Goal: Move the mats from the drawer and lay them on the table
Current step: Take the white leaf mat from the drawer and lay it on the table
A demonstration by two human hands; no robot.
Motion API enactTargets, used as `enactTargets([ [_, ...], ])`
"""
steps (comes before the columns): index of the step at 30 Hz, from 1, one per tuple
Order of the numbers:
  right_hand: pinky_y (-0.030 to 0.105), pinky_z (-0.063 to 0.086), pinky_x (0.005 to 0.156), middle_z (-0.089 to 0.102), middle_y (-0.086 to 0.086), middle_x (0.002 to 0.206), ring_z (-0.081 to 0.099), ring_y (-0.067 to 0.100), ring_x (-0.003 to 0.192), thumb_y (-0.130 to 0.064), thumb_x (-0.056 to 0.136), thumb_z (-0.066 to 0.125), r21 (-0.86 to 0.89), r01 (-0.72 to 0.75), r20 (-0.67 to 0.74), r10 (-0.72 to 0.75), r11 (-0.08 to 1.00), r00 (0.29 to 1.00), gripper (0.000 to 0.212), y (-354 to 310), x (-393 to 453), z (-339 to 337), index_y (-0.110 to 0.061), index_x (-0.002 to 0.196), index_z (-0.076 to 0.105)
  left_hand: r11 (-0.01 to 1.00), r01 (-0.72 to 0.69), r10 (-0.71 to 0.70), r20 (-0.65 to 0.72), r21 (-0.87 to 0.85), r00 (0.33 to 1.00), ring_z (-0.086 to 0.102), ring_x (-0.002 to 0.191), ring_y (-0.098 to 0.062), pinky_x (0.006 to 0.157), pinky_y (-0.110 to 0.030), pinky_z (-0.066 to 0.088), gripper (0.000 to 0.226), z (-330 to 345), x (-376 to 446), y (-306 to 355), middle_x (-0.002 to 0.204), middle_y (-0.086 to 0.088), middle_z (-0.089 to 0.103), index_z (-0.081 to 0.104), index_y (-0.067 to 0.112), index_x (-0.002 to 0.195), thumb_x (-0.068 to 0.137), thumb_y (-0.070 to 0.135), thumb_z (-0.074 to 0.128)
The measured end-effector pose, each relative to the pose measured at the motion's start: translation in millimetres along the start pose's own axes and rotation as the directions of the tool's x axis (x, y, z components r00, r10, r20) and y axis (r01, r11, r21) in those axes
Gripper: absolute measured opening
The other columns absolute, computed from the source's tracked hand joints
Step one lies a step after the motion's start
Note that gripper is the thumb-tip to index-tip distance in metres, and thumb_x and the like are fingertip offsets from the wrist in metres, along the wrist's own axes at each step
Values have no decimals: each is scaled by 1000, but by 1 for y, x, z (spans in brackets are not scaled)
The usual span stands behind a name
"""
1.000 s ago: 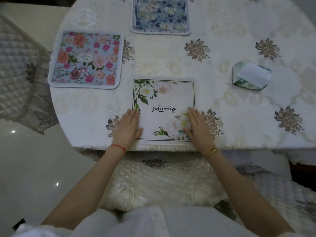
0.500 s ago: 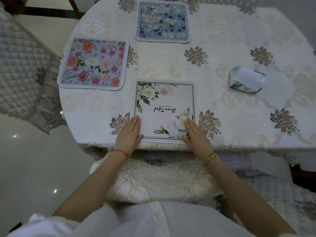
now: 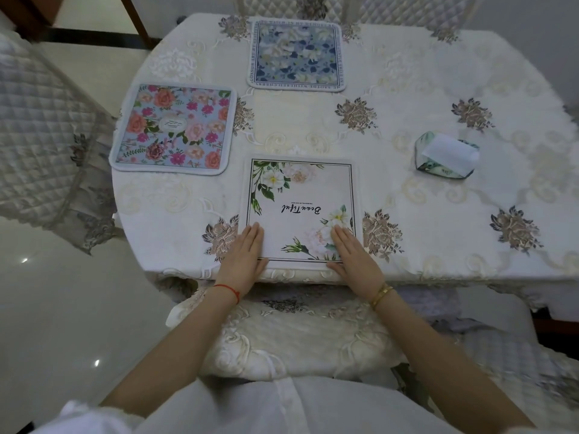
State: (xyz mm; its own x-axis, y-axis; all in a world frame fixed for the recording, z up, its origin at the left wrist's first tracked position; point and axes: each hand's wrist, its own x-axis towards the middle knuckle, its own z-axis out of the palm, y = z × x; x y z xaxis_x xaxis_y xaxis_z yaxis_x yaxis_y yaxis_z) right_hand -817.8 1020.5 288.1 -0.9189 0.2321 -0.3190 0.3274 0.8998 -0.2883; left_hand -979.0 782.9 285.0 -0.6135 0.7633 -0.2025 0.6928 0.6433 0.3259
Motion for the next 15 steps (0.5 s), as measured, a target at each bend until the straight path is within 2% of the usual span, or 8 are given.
enactTargets([
  [2, 34, 13, 120, 6, 5, 161, 5, 18, 148, -66, 89, 15, 7, -20, 4, 20, 1000, 1000, 85, 4, -3, 1, -9, 152, 9, 1000, 4, -4, 15, 1, 1000, 4, 149, -22, 120, -32, 2, 69, 2, -2, -4, 161, -7, 4, 7, 8, 152, 99, 37, 41],
  [5, 34, 12, 121, 9, 3, 160, 7, 17, 148, -51, 94, 40, 19, -55, -16, 55, 998, 998, 76, 17, -15, -5, -10, 152, 12, 1000, -8, 7, 30, 27, 1000, 14, 148, -24, 121, -37, 12, 70, 1, -5, -14, 160, -9, 12, 14, 6, 151, 97, 35, 47],
  [7, 32, 8, 120, 11, 2, 159, 8, 18, 148, -40, 96, 48, 20, -85, -21, 85, 996, 996, 73, 24, -21, -10, -10, 152, 13, 999, -21, 20, 31, 40, 999, 17, 147, -25, 121, -38, 15, 69, -2, -6, -20, 159, -9, 15, 17, 5, 151, 97, 34, 48],
  [10, 31, 8, 120, 17, 8, 159, 13, 22, 148, -32, 97, 50, 35, -127, -50, 129, 991, 990, 67, 25, -27, -15, -5, 150, 19, 999, -19, 18, 39, 26, 999, 17, 147, -26, 121, -35, 13, 66, -7, -8, -22, 159, -10, 18, 20, 4, 150, 97, 30, 49],
  [15, 35, 22, 117, 36, 14, 151, 29, 28, 142, -28, 97, 53, 82, -173, -149, 183, 982, 972, 56, 15, -30, -26, -4, 144, 36, 999, 33, -34, -42, -23, 999, 38, 135, -32, 114, -41, 32, 56, -19, -14, -15, 145, -14, 42, 40, 5, 141, 92, 24, 57],
])
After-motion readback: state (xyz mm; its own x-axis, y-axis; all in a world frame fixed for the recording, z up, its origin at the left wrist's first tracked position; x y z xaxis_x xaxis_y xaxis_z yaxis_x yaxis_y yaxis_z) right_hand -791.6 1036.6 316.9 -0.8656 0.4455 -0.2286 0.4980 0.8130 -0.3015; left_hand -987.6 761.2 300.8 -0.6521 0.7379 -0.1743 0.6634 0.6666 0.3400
